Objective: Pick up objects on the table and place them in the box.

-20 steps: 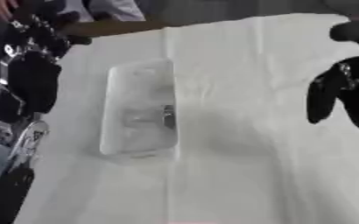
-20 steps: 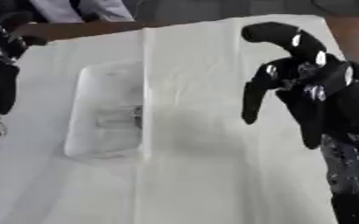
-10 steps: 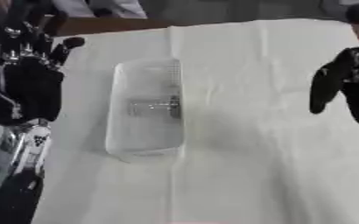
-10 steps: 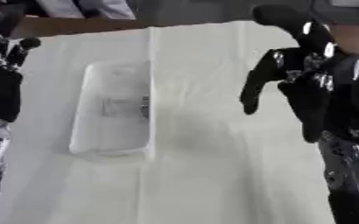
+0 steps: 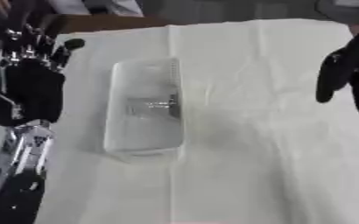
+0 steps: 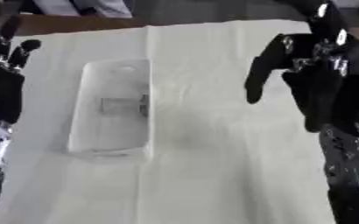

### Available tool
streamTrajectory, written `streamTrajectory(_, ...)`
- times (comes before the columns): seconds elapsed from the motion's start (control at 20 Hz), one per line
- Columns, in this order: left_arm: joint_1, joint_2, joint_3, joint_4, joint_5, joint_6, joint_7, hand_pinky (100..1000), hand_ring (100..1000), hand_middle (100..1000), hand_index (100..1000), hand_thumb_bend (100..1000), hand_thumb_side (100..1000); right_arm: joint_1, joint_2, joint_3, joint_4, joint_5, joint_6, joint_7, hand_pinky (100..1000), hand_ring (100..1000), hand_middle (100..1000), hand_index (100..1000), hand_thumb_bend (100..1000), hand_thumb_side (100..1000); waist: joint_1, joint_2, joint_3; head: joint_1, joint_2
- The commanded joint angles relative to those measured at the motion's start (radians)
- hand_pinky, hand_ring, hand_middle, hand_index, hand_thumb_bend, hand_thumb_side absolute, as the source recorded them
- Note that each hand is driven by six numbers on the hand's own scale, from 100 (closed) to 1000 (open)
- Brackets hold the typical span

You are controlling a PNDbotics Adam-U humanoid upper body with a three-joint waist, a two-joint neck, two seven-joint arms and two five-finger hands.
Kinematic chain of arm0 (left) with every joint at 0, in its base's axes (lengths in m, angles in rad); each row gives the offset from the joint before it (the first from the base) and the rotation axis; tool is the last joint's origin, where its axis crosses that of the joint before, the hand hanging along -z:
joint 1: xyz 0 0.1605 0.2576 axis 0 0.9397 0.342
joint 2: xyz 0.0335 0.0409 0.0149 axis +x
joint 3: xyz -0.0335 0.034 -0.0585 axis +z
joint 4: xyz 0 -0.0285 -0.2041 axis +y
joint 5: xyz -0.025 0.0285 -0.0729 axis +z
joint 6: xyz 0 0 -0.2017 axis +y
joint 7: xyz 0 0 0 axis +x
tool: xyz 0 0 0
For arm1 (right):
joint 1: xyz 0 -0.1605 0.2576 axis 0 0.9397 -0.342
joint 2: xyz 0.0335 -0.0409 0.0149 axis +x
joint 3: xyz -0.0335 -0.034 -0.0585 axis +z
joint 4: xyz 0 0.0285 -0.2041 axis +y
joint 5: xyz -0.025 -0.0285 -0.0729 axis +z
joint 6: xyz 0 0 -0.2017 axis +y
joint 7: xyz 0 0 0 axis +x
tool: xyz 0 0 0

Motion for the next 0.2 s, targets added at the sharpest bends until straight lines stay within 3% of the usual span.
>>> streamTrajectory(0.05,-0.002,0.011,0.019,-0.017,-0.035,-0.011,-0.002,684,860,844,964,235,1000,-0.012,0.003,-0.008,-0.021,-0.001,-0.002,0.009,419,593,976,350,100,929,0.003,-0.008,0.003,0.021,-0.003)
streamTrajectory(0.2,0.0,0.009,0.023,-0.017,-0.077,-0.026,0.002,682,858,843,963,229,1000,-0.009,0.003,-0.01,-0.021,-0.003,0.0,0.012,422,598,980,350,100,932,0.003,-0.007,0.005,0.03,-0.003)
